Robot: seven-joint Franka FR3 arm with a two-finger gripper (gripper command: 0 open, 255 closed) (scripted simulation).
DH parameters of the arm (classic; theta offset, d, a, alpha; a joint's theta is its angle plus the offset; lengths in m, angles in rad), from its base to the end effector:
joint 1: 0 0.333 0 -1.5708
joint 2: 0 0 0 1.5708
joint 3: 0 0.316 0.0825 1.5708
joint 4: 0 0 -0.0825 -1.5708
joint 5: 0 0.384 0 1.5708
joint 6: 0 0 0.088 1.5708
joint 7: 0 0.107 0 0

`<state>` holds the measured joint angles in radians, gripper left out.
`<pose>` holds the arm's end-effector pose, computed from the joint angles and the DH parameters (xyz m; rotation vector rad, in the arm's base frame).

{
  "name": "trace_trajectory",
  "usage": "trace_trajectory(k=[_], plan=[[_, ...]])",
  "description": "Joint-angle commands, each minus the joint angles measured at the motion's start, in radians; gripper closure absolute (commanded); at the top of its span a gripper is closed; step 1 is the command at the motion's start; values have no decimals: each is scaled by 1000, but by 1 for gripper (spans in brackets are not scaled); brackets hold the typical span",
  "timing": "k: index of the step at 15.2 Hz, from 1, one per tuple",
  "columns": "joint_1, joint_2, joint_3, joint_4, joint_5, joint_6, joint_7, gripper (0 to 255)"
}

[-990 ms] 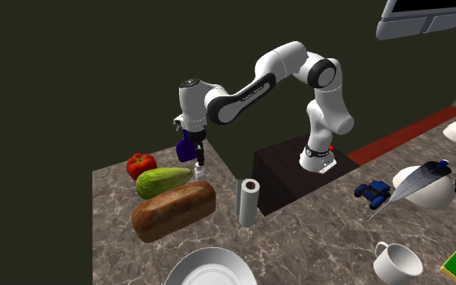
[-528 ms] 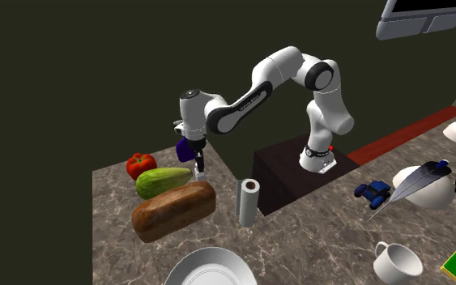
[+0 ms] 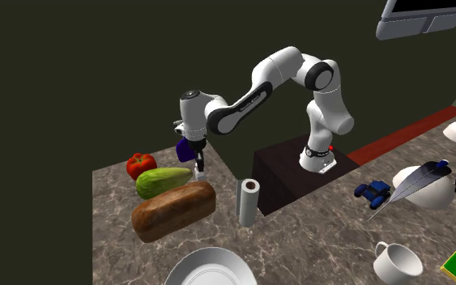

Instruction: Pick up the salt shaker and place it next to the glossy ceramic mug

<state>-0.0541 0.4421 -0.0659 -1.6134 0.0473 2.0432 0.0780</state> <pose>0.6707 -0.0729 0.3699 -3.1097 0.3334 0.0170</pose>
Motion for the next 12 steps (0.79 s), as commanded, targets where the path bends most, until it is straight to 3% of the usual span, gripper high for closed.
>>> trace_trajectory(k=[1,12], plan=[[0,0,0,0,0,0,0,255],[0,-14,-1,20,-1,-34,1,255]])
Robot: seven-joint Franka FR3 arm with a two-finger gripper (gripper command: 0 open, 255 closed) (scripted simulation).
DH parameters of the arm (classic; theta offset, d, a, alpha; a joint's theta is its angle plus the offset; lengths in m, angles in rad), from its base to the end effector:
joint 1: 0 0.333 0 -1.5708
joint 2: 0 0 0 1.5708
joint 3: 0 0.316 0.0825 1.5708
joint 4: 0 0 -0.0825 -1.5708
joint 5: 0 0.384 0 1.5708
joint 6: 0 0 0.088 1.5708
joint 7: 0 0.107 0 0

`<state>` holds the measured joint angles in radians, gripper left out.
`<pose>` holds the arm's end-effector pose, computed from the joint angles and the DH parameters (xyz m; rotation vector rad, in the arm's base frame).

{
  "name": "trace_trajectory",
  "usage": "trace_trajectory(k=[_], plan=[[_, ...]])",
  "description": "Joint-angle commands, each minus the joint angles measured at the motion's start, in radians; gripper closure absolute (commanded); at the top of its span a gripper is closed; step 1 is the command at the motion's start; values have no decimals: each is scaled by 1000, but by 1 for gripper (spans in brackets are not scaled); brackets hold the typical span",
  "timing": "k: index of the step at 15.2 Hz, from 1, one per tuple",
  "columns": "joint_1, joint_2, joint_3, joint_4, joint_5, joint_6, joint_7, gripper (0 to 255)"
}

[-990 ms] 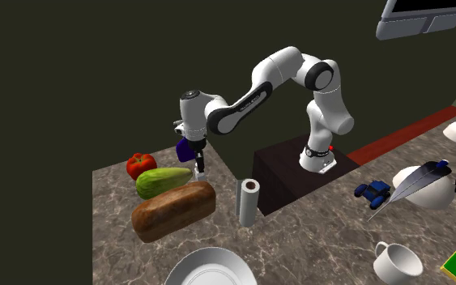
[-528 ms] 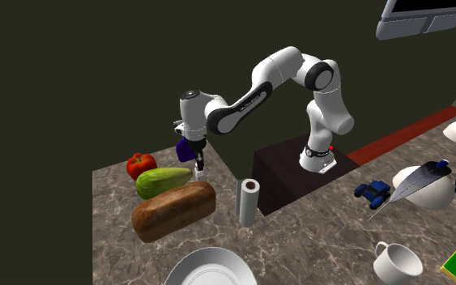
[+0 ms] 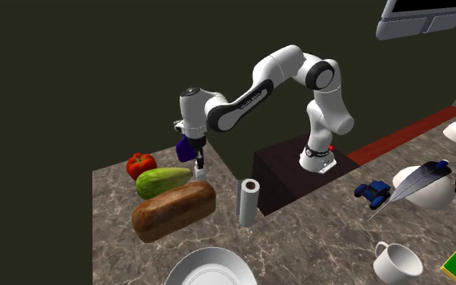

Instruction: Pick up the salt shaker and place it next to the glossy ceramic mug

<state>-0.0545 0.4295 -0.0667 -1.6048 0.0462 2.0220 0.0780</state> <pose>0.6696 -0.0734 0.3805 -3.1098 0.3336 0.0171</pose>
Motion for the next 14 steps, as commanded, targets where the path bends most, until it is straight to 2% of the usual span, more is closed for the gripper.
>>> trace_trajectory(k=[1,14], plan=[[1,-5,0,20,-1,-25,2,255],[0,-41,-2,143,-5,-183,6,255]])
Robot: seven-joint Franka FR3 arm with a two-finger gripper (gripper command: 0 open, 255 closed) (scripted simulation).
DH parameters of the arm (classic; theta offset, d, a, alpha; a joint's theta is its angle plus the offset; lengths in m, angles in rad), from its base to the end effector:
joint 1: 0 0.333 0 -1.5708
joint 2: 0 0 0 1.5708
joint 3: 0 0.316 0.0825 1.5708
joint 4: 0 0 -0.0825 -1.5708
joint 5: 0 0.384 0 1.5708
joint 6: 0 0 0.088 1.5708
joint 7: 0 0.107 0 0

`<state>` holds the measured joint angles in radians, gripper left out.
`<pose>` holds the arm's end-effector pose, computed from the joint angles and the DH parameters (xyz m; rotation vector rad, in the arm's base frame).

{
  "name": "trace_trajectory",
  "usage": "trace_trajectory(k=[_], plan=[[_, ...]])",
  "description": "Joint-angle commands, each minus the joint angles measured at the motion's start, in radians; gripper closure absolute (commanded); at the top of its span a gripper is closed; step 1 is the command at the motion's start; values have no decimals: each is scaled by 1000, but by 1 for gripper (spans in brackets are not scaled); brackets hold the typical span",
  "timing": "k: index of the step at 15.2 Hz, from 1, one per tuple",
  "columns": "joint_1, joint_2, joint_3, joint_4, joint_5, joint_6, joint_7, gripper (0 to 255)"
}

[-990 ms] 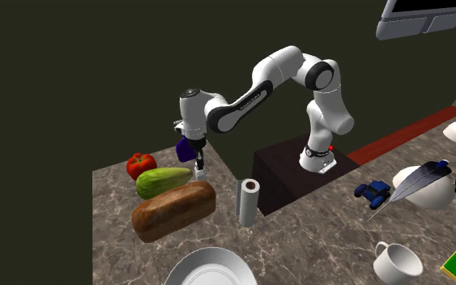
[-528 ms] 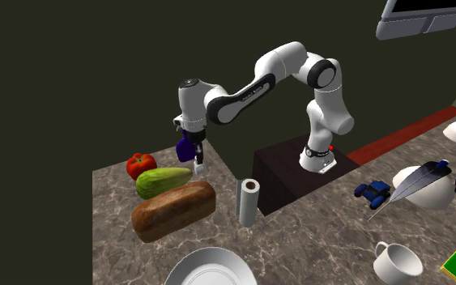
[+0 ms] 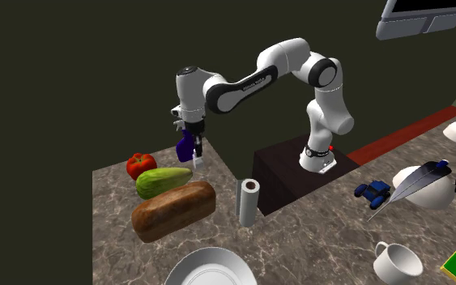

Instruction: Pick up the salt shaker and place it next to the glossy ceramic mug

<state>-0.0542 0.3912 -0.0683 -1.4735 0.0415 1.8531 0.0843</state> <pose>0.6710 -0.0727 0.4539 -3.1098 0.3333 0.0163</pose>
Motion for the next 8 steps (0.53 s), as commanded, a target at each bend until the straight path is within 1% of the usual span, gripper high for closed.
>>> trace_trajectory(k=[1,8], plan=[[-1,-3,0,23,0,-27,0,255],[-2,-5,-1,115,-1,-121,2,255]])
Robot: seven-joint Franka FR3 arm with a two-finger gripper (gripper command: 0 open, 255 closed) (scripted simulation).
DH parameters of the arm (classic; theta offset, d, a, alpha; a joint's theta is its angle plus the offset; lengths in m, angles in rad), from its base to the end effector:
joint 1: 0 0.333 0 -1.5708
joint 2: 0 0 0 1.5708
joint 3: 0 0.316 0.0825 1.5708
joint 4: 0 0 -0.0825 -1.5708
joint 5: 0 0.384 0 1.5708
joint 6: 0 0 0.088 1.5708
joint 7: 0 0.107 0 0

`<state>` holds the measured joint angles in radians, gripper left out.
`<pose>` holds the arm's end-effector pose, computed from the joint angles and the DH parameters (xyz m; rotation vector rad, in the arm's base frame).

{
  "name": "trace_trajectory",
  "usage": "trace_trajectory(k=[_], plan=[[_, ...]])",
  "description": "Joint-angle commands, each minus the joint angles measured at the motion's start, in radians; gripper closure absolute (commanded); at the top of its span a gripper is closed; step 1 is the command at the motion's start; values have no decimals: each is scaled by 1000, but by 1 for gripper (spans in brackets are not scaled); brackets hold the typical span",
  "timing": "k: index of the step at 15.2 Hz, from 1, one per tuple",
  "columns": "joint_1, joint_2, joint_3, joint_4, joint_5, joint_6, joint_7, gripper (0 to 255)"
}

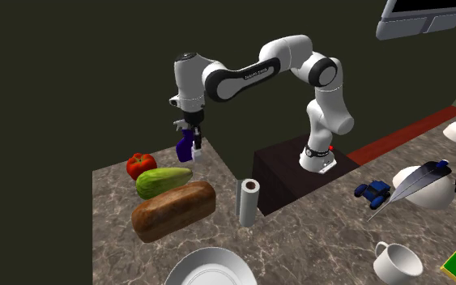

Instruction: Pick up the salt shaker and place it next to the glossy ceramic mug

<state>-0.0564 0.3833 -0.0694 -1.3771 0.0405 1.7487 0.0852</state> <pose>0.6700 -0.0734 0.4963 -3.1097 0.3332 0.0164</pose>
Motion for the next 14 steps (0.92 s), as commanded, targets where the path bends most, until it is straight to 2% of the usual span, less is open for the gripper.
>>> trace_trajectory(k=[1,8,14], plan=[[0,4,0,34,0,-30,1,255],[-3,20,0,149,1,-130,3,255],[78,-150,34,-97,-17,-51,113,255]])
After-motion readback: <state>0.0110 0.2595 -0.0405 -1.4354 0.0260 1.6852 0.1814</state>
